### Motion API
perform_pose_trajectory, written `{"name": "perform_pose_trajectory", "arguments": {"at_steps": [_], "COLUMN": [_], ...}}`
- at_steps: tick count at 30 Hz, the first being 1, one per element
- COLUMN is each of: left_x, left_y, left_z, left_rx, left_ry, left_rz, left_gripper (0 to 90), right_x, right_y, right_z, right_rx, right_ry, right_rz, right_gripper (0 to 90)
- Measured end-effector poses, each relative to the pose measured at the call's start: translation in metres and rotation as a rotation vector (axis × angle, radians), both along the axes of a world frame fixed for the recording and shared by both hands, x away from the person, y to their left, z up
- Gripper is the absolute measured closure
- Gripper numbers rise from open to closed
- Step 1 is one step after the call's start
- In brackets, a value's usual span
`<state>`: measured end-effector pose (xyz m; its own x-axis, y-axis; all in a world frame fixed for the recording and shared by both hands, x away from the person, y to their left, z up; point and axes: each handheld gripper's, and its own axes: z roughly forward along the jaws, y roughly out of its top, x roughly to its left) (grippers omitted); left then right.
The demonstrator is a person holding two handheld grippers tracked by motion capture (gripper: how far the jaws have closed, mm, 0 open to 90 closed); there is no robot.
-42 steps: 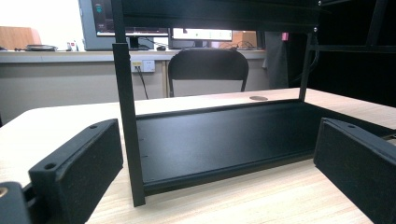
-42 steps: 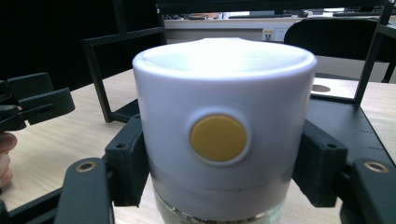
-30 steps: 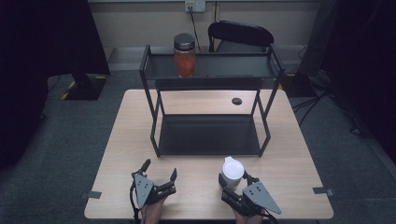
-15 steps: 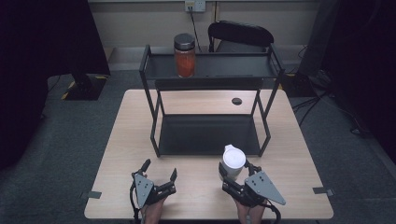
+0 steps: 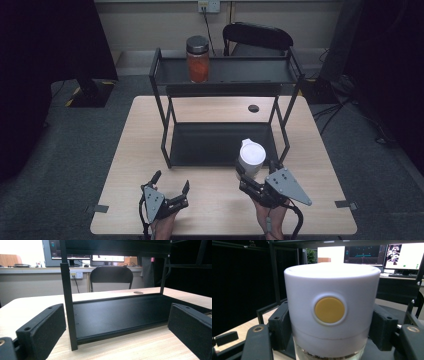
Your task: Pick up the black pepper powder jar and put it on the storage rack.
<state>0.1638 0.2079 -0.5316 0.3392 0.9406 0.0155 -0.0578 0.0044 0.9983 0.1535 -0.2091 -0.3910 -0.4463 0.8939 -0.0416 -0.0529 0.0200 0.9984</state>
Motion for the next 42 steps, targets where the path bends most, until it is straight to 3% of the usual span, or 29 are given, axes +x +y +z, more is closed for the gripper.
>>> {"name": "perform_pose_trajectory", "arguments": {"at_steps": [15, 28, 42], "left_x": [0.000, 0.000, 0.000], "left_y": [0.000, 0.000, 0.000], "left_z": [0.000, 0.000, 0.000], "left_rx": [0.000, 0.000, 0.001], "left_ry": [0.000, 0.000, 0.000], "left_rz": [0.000, 0.000, 0.000], "left_gripper": [1.1, 1.2, 1.2], "right_x": [0.018, 0.035, 0.059], "right_y": [0.004, 0.006, 0.011], "right_z": [0.038, 0.060, 0.095], "right_rx": [-0.014, 0.007, 0.016], "right_ry": [-0.051, -0.086, -0.133], "right_rz": [0.003, 0.001, -0.025], "right_gripper": [30.5, 30.5, 30.5]}}
